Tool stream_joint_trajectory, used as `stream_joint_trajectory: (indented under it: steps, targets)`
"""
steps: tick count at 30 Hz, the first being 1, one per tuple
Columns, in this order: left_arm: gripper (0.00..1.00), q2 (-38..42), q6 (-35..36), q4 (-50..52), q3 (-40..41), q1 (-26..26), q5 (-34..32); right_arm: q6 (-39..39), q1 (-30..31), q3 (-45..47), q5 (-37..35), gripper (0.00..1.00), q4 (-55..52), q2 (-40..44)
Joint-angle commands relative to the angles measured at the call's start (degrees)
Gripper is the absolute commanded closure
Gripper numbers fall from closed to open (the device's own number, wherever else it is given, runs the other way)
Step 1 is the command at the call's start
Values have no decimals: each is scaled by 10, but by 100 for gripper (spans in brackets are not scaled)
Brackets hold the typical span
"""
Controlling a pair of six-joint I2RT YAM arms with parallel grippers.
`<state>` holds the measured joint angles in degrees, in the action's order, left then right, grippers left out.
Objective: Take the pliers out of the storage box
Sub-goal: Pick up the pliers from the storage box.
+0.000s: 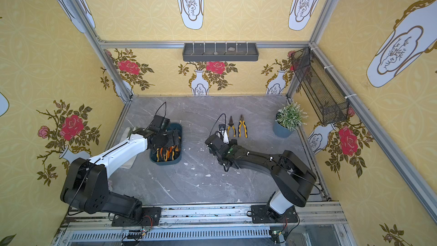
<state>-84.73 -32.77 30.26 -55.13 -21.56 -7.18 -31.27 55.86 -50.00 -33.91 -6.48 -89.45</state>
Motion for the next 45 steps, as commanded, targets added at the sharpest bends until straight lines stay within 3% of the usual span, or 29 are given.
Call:
stream_joint_trajectory:
  steps: [1,6,12,15,19,26,35,38,45]
  targets:
    - [16,-2,8,11,8,6,-15,1,0,-6,-4,3,-5,-4]
    - [42,-6,8,8,16,12,-4,1,1,-9,-5,2,-6,-7]
    - [58,-22,5,-3,20,13,13,1,2,-10,-6,3,-6,-8]
    - [59,-35,6,-3,14,13,19,1,2,-10,-6,2,-6,-9]
    - [70,-47,8,2,4,13,16,2,1,-10,-6,3,-7,-8]
    - [74,-65,17,11,-13,13,10,2,2,-10,-7,3,-7,-8]
    - [87,-78,13,16,-12,13,5,1,2,-9,-7,2,-7,-8]
    - [100,-75,14,12,-5,13,5,2,3,-10,-7,2,-7,-8]
    - [100,-42,19,27,-1,11,-23,2,3,-11,-7,3,-8,-10]
